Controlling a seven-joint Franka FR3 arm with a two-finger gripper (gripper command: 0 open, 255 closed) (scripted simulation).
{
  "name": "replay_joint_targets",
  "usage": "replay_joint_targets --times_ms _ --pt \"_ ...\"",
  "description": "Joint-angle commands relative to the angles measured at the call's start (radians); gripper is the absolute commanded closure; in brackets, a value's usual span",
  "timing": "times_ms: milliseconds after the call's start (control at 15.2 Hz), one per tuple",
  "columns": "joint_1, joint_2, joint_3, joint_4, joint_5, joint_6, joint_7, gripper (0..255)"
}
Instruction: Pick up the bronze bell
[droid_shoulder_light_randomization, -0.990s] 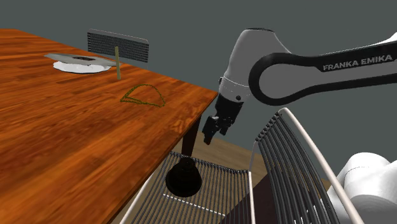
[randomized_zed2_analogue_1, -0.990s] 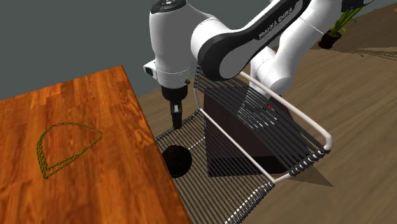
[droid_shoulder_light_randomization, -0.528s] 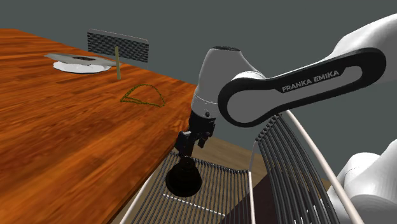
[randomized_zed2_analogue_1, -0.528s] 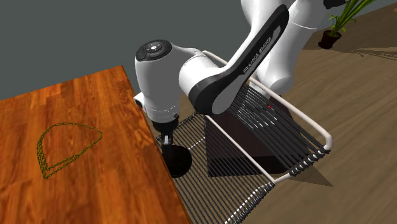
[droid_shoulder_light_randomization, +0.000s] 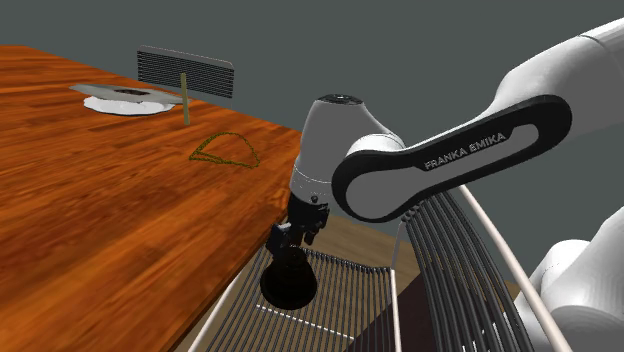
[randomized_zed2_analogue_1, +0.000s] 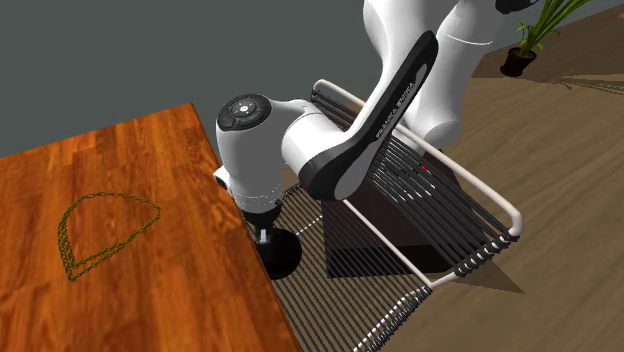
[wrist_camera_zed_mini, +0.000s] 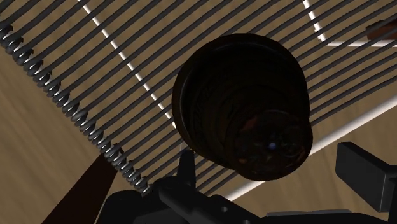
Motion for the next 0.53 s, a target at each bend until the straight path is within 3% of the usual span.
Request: replay_joint_targets --times_ms 0,66,132,462 --pt "-0.002 0.049 0.005 -0.01 -0.013 0.066 0.023 0" --pt "-0.003 0.049 0.006 -0.01 -0.013 0.066 0.023 0" --pt "-0.002 0.05 0.007 -0.014 -0.013 0.071 0.024 255" --pt "-0.001 0.047 0.008 -0.029 -0.009 0.083 0.023 255"
